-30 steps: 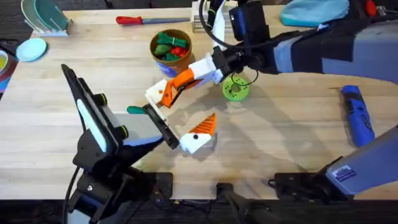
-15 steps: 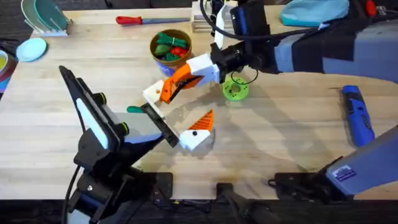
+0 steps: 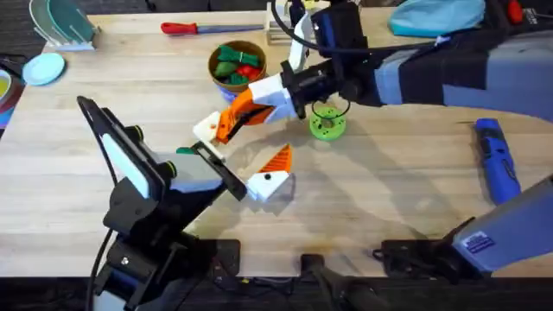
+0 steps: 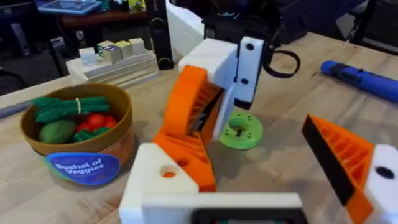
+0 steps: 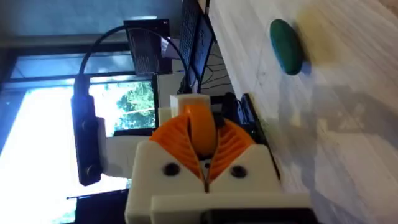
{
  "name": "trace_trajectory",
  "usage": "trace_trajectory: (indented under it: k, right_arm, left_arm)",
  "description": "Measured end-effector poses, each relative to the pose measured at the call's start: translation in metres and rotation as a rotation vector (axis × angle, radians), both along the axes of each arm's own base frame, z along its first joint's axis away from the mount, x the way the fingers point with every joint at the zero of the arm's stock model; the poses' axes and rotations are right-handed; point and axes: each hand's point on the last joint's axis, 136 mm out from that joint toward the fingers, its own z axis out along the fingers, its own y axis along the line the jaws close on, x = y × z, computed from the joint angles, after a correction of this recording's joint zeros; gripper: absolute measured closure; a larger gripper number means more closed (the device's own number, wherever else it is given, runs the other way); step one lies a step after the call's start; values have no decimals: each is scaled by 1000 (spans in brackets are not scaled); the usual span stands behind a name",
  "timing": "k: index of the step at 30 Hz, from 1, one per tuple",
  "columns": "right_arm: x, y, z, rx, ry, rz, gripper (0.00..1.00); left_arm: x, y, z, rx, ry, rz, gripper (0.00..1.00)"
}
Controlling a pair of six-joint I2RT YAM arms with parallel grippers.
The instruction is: Pick up the gripper from the table and insert it into the empty holder that is missing its gripper. Then pick up a screw, insert it into the mounting hole, and use the screwdriver to tighten it. Finally, clean up the table by picking up the vegetable and placing it into the bucket.
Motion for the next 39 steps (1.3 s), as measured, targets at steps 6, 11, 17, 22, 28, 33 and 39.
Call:
trace_trajectory:
  k: [6, 11, 17, 22, 28, 33, 39]
  right_arm:
    - [-1, 10, -3, -32, 11, -27, 993]
    - [-4, 18, -4, -48, 4, -36, 993]
    - [-7, 23, -5, -55, 0, -37, 993]
    - [-5, 27, -2, -43, -31, -42, 993]
    - [-5, 29, -2, -43, -43, -48, 993]
    - [-5, 29, -2, -41, -49, -47, 963]
    - [-6, 28, -2, -40, -51, -38, 740]
  left_arm:
    - [5, 5, -1, -10, 17, 37, 8]
    - [6, 7, -2, -21, 29, 54, 8]
    - [8, 9, -2, -25, 34, 71, 8]
    - [10, 12, -2, -23, 31, 88, 8]
    - [11, 13, -2, -21, 29, 96, 8]
    - [11, 13, -2, -21, 29, 97, 8]
    - [11, 13, -1, -7, 14, 94, 8]
